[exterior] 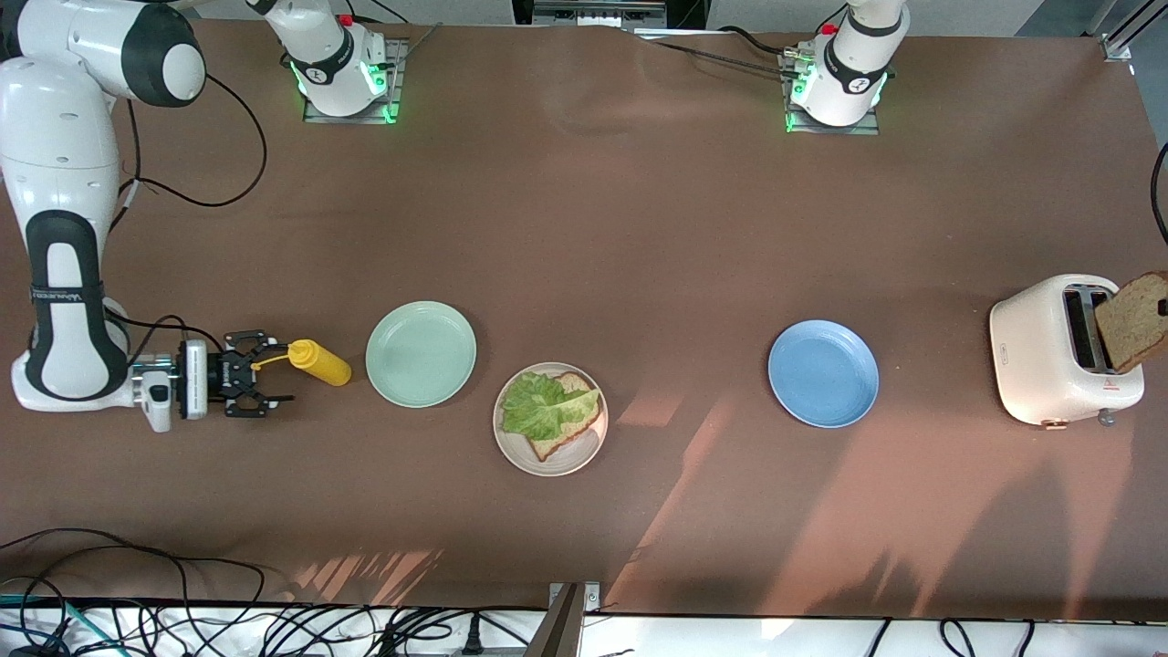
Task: Make sandwich on beige plate with both arms
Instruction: 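Lift the toast with the left gripper while the right gripper withdraws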
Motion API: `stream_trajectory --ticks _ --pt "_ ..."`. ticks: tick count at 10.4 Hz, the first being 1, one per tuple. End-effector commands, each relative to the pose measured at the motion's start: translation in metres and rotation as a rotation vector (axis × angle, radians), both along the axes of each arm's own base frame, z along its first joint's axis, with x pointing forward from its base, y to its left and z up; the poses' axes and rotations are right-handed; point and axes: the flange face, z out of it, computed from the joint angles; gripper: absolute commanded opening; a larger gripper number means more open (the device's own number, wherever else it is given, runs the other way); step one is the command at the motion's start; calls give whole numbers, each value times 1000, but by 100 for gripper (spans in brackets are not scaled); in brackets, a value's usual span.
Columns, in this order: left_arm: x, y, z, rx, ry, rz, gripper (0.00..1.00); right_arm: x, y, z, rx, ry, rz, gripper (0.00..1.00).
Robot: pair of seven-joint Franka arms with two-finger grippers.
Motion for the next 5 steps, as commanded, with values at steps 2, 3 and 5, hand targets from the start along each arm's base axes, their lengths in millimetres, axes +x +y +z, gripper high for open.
stream_trajectory --ticks 2,3,5 --pt "1 -58 55 -186 -4 145 0 3 -23 110 -269 -17 15 100" --pt "6 -90 67 -261 -27 252 0 -2 -27 145 -390 54 -46 100" --pt "24 -176 73 -335 5 422 0 -6 -12 228 -631 123 -186 100"
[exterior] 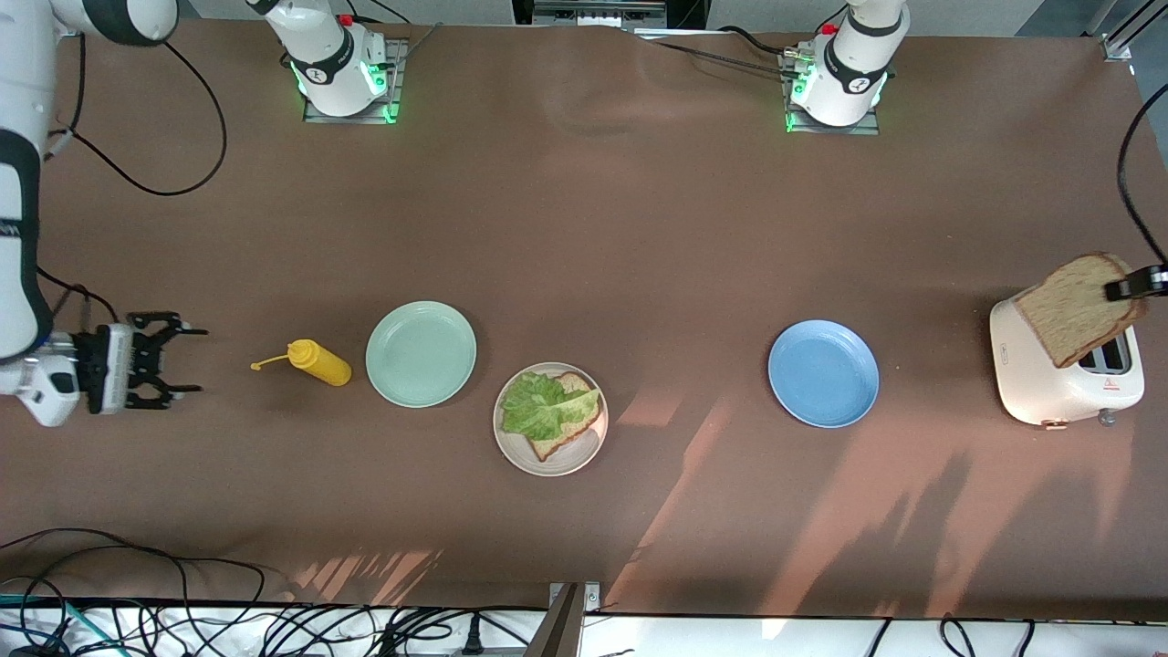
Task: Make sandwich on beige plate with both arms
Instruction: 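Lift the toast with the left gripper while the right gripper withdraws, then carry the toast slice over the beige plate with the left gripper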
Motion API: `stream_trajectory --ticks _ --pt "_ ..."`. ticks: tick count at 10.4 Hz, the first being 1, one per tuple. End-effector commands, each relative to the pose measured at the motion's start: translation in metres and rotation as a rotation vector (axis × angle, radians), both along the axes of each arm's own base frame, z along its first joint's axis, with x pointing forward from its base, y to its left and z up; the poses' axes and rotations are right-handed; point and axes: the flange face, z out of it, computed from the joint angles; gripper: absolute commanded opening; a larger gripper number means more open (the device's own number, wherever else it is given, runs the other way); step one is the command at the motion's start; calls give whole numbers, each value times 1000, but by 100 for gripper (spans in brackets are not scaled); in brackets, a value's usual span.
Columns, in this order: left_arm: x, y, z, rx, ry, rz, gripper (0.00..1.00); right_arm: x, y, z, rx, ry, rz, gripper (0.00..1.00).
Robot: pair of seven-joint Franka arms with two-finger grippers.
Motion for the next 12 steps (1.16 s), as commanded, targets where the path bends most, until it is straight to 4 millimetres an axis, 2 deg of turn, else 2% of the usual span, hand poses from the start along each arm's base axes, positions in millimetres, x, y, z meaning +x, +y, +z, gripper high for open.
stream_trajectory --ticks 1,2,5,6,9,11,12 --pt "19 -97 -1 -48 63 104 0 -14 35 80 -223 28 -141 100" --pt "31 -140 -12 -51 63 129 0 -19 44 102 -285 38 -226 100" --pt "65 -235 -48 -275 72 291 0 -34 73 143 -375 68 -486 100" --pt "69 -276 -58 -288 55 286 0 -41 82 160 -404 72 -571 100" --pt "85 -362 -100 -400 -13 355 0 -60 117 208 -437 130 -870 100" --pt "80 -432 -121 -444 -76 404 0 -71 134 233 -469 146 -1020 100" --pt "76 -454 -132 -446 -100 416 0 -74 138 241 -477 159 -1082 100"
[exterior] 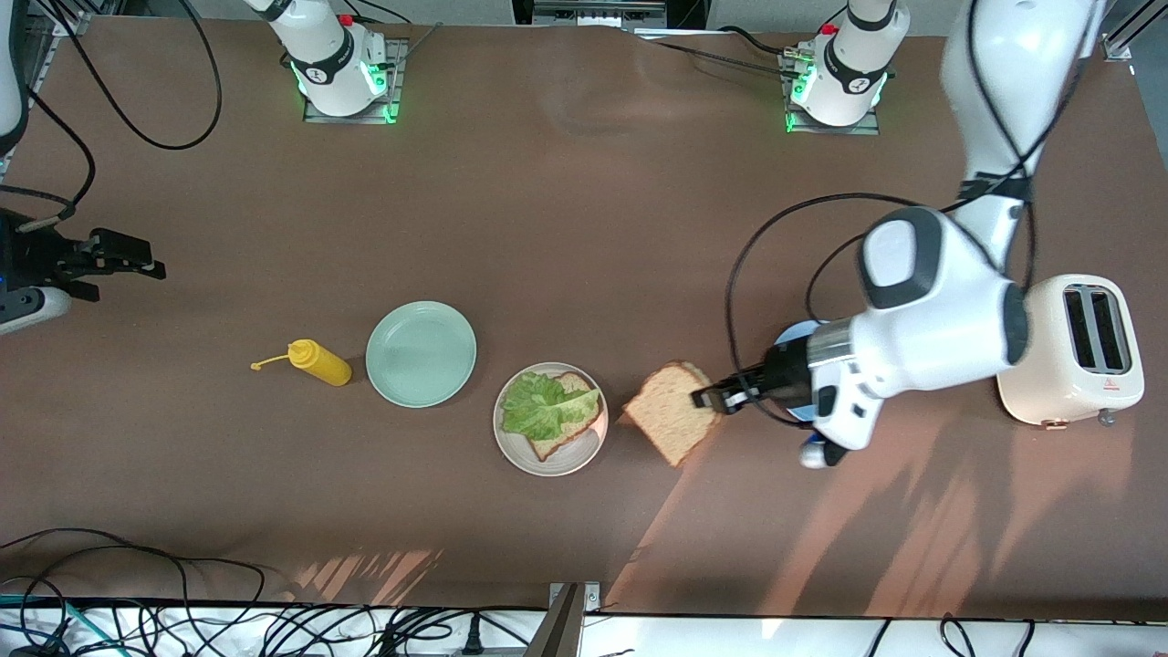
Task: Make sandwich on beige plate with both arms
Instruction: 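Carry the toast slice over the beige plate with the left gripper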
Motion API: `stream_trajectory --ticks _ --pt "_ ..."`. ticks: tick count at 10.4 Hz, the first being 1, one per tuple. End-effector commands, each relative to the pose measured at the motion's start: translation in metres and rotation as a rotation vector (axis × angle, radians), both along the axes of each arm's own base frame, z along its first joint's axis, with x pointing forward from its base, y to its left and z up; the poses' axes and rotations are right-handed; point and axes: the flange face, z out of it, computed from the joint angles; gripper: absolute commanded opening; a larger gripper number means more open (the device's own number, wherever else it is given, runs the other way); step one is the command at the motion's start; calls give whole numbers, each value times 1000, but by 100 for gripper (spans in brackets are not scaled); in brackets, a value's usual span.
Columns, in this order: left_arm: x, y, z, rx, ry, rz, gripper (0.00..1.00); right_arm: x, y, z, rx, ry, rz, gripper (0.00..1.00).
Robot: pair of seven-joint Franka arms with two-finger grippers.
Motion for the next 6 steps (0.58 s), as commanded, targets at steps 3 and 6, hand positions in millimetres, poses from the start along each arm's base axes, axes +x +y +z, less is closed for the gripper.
stream_trajectory --ticks 3,6 --pt "-11 -77 -44 -40 -81 71 0 -25 18 31 -84 -13 -145 100" --pt "-27 -122 -80 -45 -121 75 0 -25 17 18 -105 3 -145 100"
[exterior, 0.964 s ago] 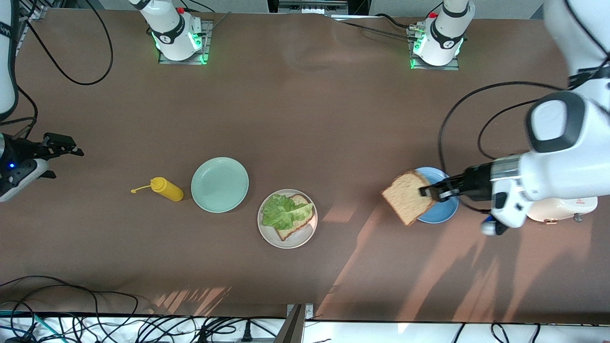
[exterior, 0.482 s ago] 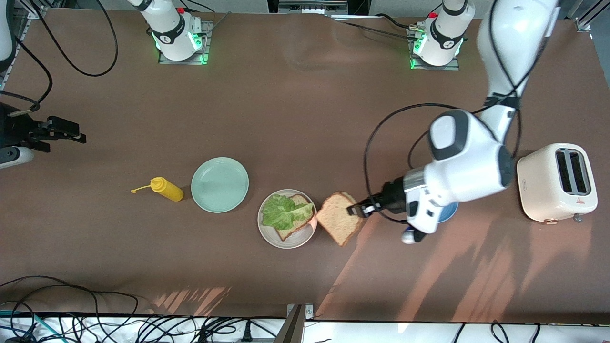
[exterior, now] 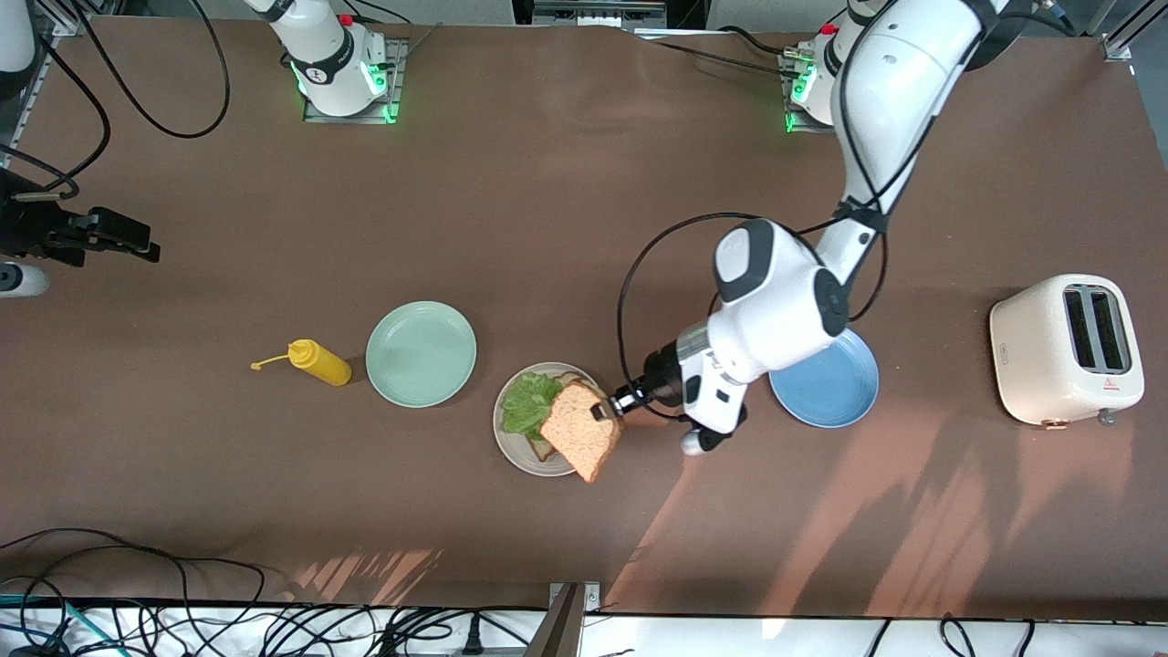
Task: Make sandwich on beige plate with both arms
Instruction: 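Carry the toast slice over the beige plate with the left gripper, then lower the toast onto the lettuce and open the left gripper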
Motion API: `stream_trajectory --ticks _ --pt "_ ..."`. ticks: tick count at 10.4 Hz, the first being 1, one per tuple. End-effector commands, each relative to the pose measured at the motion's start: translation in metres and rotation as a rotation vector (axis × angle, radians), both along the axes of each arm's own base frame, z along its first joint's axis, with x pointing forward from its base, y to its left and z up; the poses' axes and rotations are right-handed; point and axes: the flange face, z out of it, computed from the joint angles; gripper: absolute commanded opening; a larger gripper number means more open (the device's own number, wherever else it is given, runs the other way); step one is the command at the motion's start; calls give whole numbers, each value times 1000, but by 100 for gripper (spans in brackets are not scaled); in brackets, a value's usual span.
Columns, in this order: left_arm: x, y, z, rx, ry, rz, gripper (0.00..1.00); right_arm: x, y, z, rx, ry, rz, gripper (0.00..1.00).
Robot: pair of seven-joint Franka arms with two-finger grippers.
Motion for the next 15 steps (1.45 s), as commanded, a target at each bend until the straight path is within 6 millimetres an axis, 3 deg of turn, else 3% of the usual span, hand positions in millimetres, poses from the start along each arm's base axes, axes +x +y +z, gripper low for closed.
stream_trajectory --ticks 1,3,9,10,12,15 --pt "-14 -35 -19 -17 -23 3 0 -8 3 2 -19 -5 -5 100" --pt "-23 -49 -41 0 -12 -11 0 -6 8 5 -18 -14 2 100" --pt "-30 -54 -83 56 6 -30 0 -3 3 8 -27 -26 6 100" --pt "-30 -52 -83 57 7 -30 5 -3 2 13 -44 -34 2 100" --pt "-26 -47 -83 56 9 -20 25 -2 0 23 -65 -49 6 100" --pt "-22 -42 -80 59 2 -13 55 5 3 7 -61 -26 8 100"
